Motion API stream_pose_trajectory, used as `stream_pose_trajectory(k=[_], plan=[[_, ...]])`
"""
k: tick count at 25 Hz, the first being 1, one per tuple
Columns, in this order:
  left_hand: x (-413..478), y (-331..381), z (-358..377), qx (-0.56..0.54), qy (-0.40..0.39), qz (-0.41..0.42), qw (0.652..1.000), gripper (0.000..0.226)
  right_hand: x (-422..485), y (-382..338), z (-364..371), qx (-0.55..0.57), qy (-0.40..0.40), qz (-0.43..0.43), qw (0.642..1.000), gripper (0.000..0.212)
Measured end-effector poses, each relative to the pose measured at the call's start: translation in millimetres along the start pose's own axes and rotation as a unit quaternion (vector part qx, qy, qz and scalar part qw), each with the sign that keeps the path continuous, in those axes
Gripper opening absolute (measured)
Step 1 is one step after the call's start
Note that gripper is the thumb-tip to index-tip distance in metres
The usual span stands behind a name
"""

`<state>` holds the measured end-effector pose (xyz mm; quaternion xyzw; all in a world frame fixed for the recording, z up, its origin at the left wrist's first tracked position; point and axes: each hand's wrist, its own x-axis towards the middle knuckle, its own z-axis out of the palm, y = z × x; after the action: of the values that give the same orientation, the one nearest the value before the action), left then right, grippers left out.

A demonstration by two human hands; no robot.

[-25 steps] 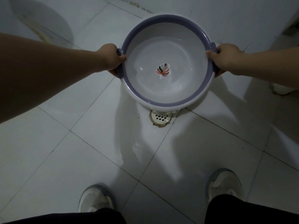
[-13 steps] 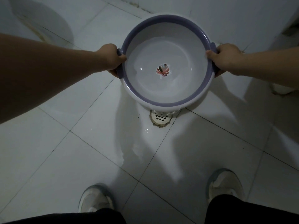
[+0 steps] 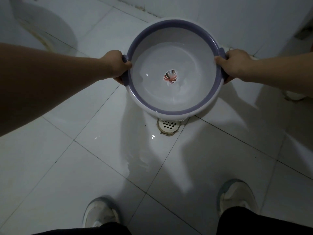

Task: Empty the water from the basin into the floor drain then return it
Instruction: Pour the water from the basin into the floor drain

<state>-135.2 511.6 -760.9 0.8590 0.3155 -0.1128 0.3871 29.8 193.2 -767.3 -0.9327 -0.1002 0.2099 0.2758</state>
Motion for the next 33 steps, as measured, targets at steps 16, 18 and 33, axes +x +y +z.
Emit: stream_pose_trajectory(k=[16,18,33], plan=[[1.3,-0.5,2.4,0.032,0.009,0.008,0.999,0.027,-1.4,5.9,0.5,-0.016,0.004,-0.017,1.0,0.041],[1.6,-0.7,3.3,0.037,0.013,0.01,0.999,0.027,-1.0,6.5,1.1,-0.004,0.005,-0.016,1.0,0.04],[-1.7,0.7,0.0,0.029,0.009,0.009,0.999,0.026,-1.5,4.1,2.4,-0.005,0.01,-0.016,1.0,0.044]])
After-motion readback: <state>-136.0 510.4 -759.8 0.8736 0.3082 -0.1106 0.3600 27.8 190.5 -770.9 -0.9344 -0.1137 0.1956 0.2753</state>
